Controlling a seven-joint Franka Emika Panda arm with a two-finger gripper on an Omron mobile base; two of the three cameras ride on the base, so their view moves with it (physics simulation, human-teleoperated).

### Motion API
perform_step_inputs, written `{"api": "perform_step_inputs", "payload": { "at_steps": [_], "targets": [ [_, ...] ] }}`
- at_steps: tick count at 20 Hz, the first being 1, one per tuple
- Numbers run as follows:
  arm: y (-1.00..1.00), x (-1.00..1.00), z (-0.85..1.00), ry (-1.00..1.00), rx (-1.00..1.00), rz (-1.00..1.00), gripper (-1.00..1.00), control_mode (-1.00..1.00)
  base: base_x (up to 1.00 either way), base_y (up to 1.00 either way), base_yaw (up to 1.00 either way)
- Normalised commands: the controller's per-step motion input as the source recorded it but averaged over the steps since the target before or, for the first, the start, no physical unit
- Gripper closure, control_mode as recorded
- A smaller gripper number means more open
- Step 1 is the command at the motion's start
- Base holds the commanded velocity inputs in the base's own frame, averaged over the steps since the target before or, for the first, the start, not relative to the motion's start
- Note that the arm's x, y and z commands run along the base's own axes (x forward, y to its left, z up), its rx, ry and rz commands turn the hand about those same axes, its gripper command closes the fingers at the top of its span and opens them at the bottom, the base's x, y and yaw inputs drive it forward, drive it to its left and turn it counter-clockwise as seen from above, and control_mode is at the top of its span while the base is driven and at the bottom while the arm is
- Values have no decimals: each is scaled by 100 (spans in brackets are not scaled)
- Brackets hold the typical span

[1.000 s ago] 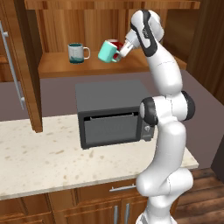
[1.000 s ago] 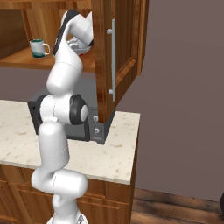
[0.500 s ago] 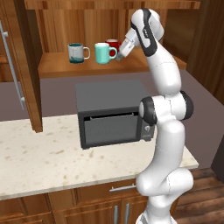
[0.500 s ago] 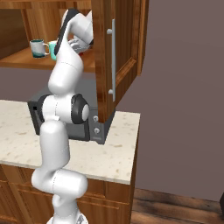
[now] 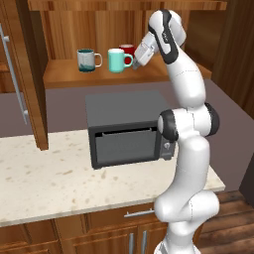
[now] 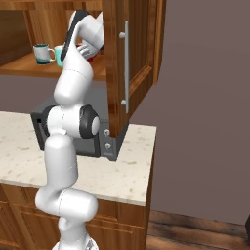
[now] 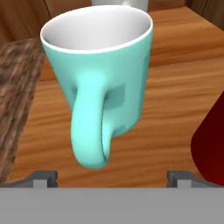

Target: Pick the mug on the counter and place it in the cabinet with the handle facing the right, like the mugs already inside.

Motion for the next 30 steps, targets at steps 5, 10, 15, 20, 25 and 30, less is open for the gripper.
{"api": "perform_step_inputs", "payload": {
  "at_steps": [5,10,15,20,25,30],
  "targets": [
    [0,-19,0,-6,0,1,-100,-100,0,0,0],
    [0,-44,0,-10,0,0,-100,-100,0,0,0],
    [0,-52,0,-10,0,0,-100,-100,0,0,0],
    [0,-54,0,-10,0,0,-100,-100,0,0,0],
    [0,-57,0,-10,0,0,-100,-100,0,0,0],
    [0,-60,0,-10,0,0,-100,-100,0,0,0]
  ]
}}
